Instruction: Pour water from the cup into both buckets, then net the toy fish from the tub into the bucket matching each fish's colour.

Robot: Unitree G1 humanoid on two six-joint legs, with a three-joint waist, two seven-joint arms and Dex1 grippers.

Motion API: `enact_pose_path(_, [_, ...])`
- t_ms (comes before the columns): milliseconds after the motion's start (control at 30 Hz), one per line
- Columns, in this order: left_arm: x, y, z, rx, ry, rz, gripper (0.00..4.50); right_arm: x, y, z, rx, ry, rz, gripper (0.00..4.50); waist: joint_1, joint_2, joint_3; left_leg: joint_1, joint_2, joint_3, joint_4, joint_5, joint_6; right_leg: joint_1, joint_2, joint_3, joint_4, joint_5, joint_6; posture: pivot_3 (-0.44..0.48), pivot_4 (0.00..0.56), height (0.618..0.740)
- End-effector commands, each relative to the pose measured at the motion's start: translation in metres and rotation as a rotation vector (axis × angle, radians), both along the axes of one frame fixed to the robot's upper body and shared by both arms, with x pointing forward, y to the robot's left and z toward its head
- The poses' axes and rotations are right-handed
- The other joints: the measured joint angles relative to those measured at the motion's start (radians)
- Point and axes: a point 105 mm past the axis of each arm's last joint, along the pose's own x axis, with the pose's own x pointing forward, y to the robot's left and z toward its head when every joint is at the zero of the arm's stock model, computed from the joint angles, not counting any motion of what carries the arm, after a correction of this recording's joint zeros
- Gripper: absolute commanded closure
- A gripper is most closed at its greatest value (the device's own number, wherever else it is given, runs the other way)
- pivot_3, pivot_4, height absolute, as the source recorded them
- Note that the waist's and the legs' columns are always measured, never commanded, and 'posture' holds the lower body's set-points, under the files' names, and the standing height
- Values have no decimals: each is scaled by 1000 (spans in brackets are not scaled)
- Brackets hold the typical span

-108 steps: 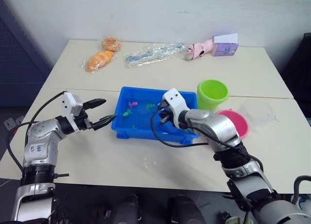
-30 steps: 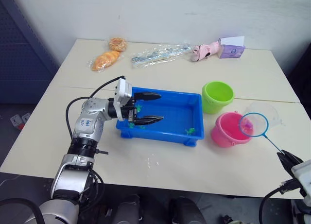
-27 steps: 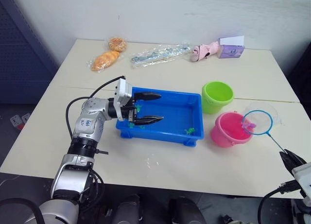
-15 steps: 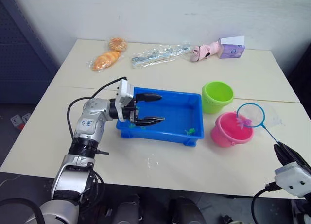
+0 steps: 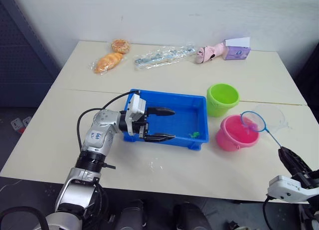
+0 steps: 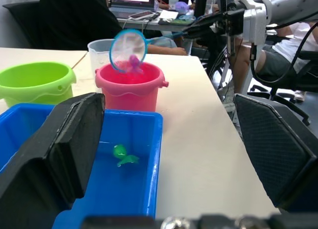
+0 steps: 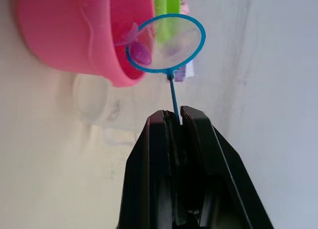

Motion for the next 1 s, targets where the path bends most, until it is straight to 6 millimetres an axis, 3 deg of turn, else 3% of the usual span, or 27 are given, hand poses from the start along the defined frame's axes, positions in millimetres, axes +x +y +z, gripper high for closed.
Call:
enact_pose_path(33, [-4, -2, 6, -21, -38, -6, 56, -1, 1, 17, -89, -71, 20, 4500, -1, 0, 0, 0, 0, 0, 0, 0, 0, 0, 0, 0, 0, 0, 0, 0, 150, 740])
enact_pose_path(200, [-3, -2, 4, -24, -36, -1, 56, 4, 9, 8, -87, -22, 71, 4500, -2, 0, 0, 1, 0, 0, 0, 0, 0, 0, 1, 1, 0, 0, 0, 0, 150, 740])
enact_pose_path(267, [-3, -3, 4, -28, -33, 2, 56, 2, 14, -8, -56, 28, 91, 4500, -1, 0, 0, 1, 0, 0, 0, 0, 0, 0, 1, 1, 0, 0, 0, 0, 150, 740])
enact_pose_path(400, [-4, -2, 2, -25, -33, 9, 56, 5, 9, 18, -55, -99, 38, 4500, -3, 0, 0, 1, 1, 0, 0, 0, 0, 0, 1, 1, 0, 0, 0, 0, 150, 740])
enact_pose_path(500, [-5, -1, -1, -13, -27, 6, 56, 6, 15, 11, -76, -74, 74, 4500, -2, 0, 0, 1, 1, 0, 0, 0, 0, 1, 1, 1, 1, 0, 0, 0, 150, 740])
enact_pose_path(600, [-4, -1, 0, -20, -24, 16, 56, 2, 10, 1, -57, -31, 44, 4500, -1, 0, 0, 1, 1, 0, 0, 0, 0, 1, 1, 1, 1, 0, 0, 0, 150, 740])
enact_pose_path(767, [-1, 6, 1, -20, -24, 40, 56, 3, 10, 23, 14, -78, 60, 4500, -2, 0, 0, 1, 1, 0, 0, 0, 0, 1, 1, 2, 1, 0, 0, 0, 150, 740])
enact_pose_path(867, [4, 22, 0, -1, -21, 77, 56, 8, 32, 45, 231, -19, 189, 4500, -10, 1, 0, 3, 2, 2, 0, 0, 0, 1, 2, 2, 1, 0, 0, 0, 150, 740])
enact_pose_path(1000, [13, 44, 1, 14, -19, 146, 56, 21, 66, 70, 328, 94, 358, 4500, -16, 1, 0, 8, 4, 2, -1, 0, 0, 5, 3, 3, 1, 0, -1, 0, 150, 740])
